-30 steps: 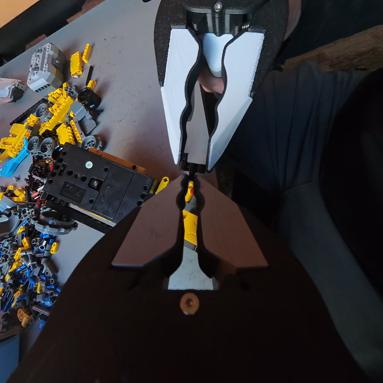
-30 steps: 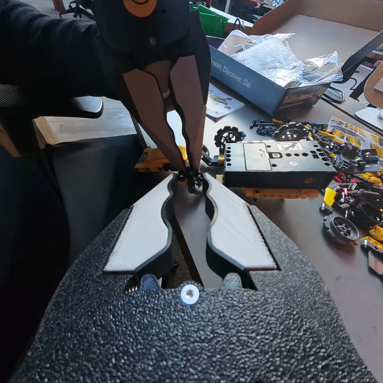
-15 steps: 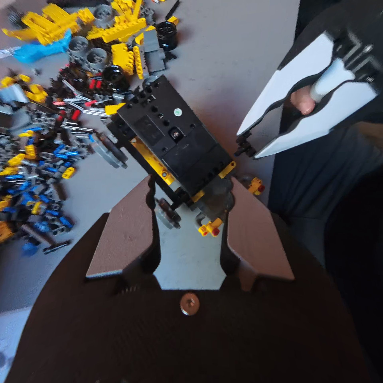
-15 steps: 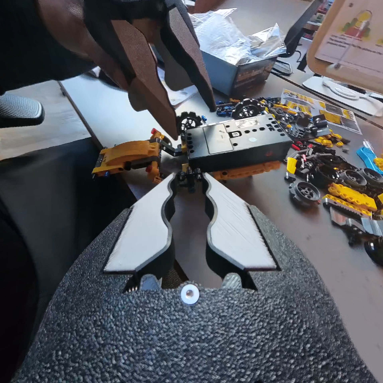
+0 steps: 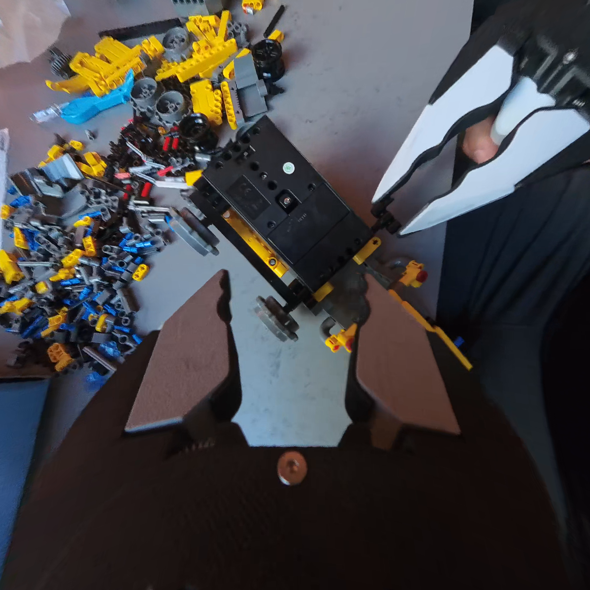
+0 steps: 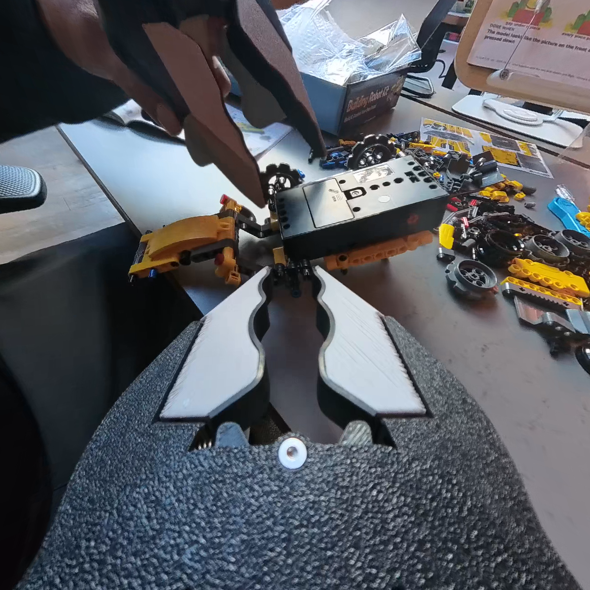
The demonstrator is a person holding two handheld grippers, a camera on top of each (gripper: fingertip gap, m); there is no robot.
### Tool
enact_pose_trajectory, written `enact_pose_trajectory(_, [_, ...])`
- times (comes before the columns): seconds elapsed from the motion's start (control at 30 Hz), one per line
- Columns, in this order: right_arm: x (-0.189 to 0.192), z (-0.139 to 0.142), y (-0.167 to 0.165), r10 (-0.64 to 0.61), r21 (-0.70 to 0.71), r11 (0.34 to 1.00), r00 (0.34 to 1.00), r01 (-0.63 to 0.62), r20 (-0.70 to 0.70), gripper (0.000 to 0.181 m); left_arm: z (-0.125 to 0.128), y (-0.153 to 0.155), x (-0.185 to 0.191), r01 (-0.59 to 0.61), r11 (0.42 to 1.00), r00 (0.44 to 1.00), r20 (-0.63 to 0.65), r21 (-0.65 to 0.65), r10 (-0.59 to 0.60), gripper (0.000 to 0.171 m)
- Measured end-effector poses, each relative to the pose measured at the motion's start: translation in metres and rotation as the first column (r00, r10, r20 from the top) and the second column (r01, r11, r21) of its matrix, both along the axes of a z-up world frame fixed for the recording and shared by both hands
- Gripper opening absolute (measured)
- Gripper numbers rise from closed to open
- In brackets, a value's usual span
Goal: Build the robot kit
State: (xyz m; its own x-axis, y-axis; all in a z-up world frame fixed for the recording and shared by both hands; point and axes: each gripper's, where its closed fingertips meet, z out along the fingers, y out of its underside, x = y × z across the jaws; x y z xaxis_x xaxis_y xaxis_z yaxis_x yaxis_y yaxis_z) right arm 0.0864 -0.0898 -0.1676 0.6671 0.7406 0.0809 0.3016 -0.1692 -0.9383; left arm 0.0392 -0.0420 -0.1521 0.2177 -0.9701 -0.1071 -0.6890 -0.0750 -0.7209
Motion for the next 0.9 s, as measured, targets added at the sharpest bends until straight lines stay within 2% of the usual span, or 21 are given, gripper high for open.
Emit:
enact_pose_trajectory(0.1, [-0.001, -0.002, 0.001, 0.005, -0.012, 1.000, 1.000, -0.005, -0.007, 0.023, -0.017, -0.001, 0.001, -0.031, 0.998, 0.996, -0.080, -0.056, 0.027, 0.088])
enact_pose_trajectory(0.17, [-0.001, -0.003, 0.001, 0.006, -0.014, 1.000, 1.000, -0.006, -0.006, 0.023, -0.029, 0.002, 0.001, -0.029, 0.999, 0.990, -0.137, -0.038, 0.023, 0.086])
enact_pose_trajectory(0.23, [0.001, -0.003, 0.001, 0.003, -0.010, 1.000, 1.000, -0.003, -0.003, 0.023, -0.033, 0.003, 0.004, -0.011, 0.999, 0.990, -0.140, -0.045, 0.004, 0.077])
enact_pose_trajectory(0.3, [0.002, -0.003, 0.001, 0.000, -0.012, 1.000, 1.000, 0.000, -0.004, 0.023, -0.032, 0.001, 0.009, 0.011, 0.996, 0.993, -0.113, -0.085, -0.020, 0.064])
enact_pose_trajectory(0.43, [0.003, -0.005, 0.002, 0.000, -0.020, 1.000, 1.000, 0.000, 0.000, 0.023, -0.034, 0.002, 0.015, 0.036, 0.990, 0.996, -0.074, -0.139, -0.047, 0.054])
enact_pose_trajectory(0.6, [0.008, -0.003, 0.006, -0.028, -0.020, 0.999, 1.000, 0.027, -0.011, 0.023, -0.034, 0.003, 0.015, 0.025, 0.973, 1.000, 0.007, -0.228, -0.024, 0.052])
enact_pose_trajectory(0.7, [0.009, 0.001, 0.006, -0.030, -0.008, 1.000, 0.999, 0.029, -0.022, 0.023, -0.034, -0.003, 0.013, 0.066, 0.961, 0.997, 0.061, -0.268, -0.052, 0.051])
enact_pose_trajectory(0.8, [0.005, 0.015, 0.001, 0.008, 0.037, 0.999, 1.000, -0.007, -0.024, 0.023, -0.034, -0.015, 0.009, 0.089, 0.930, 0.992, 0.115, -0.357, -0.050, 0.051])
enact_pose_trajectory(0.9, [-0.003, 0.018, -0.010, 0.067, 0.020, 0.998, 0.998, -0.066, -0.021, 0.023, -0.033, -0.022, 0.003, 0.092, 0.919, 0.988, 0.153, -0.384, -0.035, 0.051])
